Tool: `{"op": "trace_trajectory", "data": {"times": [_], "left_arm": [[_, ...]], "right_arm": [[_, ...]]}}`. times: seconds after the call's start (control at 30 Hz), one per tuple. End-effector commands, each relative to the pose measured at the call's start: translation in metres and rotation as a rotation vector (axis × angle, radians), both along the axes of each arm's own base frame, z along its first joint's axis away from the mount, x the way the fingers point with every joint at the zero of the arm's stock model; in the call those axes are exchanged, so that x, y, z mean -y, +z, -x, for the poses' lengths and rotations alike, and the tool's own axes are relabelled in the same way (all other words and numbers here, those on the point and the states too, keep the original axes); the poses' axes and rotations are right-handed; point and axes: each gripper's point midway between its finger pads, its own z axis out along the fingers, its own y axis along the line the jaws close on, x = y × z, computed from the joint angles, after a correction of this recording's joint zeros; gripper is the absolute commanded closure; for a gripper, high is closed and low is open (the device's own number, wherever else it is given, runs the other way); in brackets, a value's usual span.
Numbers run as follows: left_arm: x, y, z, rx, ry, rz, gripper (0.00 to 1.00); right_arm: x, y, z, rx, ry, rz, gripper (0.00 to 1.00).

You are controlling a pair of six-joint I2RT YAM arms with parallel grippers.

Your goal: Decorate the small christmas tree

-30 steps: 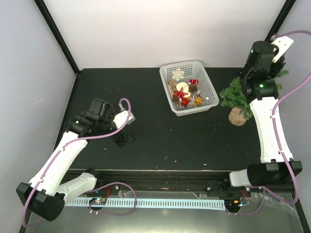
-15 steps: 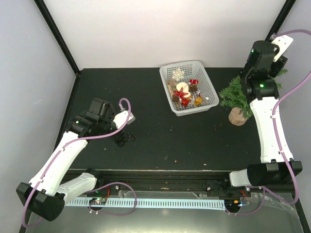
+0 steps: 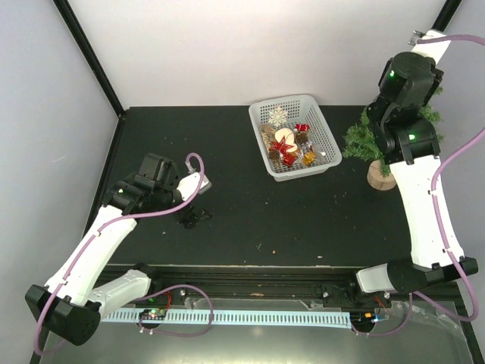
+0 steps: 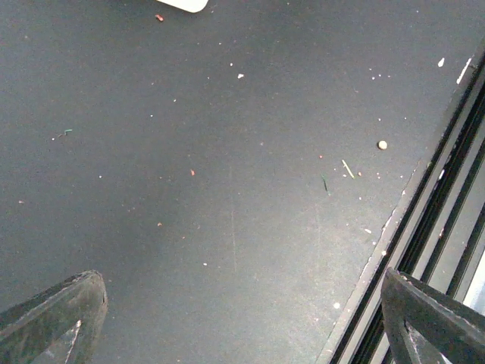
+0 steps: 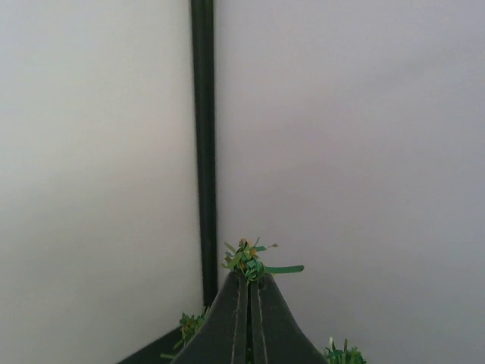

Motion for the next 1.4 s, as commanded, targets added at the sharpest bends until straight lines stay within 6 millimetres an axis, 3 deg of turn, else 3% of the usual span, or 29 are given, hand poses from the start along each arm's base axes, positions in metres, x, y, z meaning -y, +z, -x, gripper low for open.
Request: {"op": "trace_trajectory", "data": {"times": [0.0,0.23,0.4,0.67,0.8,0.93,1.13,1.37], "left_arm": [[0.0,0.008,-0.005,0.038,0.014,0.004,0.01],[-0.019,0.025,-0.035,0.161,0.119,-0.075,0.01],[-0.041,0.029,-0.058,0.105,0.239,-0.057,0.01],[-0.122,0.034,-0.1,-0.102,0.526,0.141,0.01],[-0.16,0.036,-0.109,-0.132,0.612,0.21,0.01],[-0.185,0.038,-0.11,-0.149,0.659,0.27,0.01],[-0.196,0.027,-0.103,-0.187,0.67,0.319,0.01],[-0.189,0.021,-0.093,-0.195,0.625,0.334,0.01]], "right_arm": [[-0.022,0.058,0.025,0.113,0.048,0.031,0.99],[-0.076,0.082,0.027,0.113,0.238,0.016,0.99],[-0.122,0.091,0.036,0.107,0.371,0.011,0.99],[-0.201,0.09,0.054,0.111,0.594,-0.023,0.99],[-0.228,0.083,0.061,0.115,0.705,-0.092,0.99],[-0.257,0.075,0.064,0.104,0.806,-0.142,0.99],[-0.298,0.067,0.069,0.083,0.901,-0.132,0.99],[-0.33,0.055,0.068,0.057,0.962,-0.13,0.99]]}}
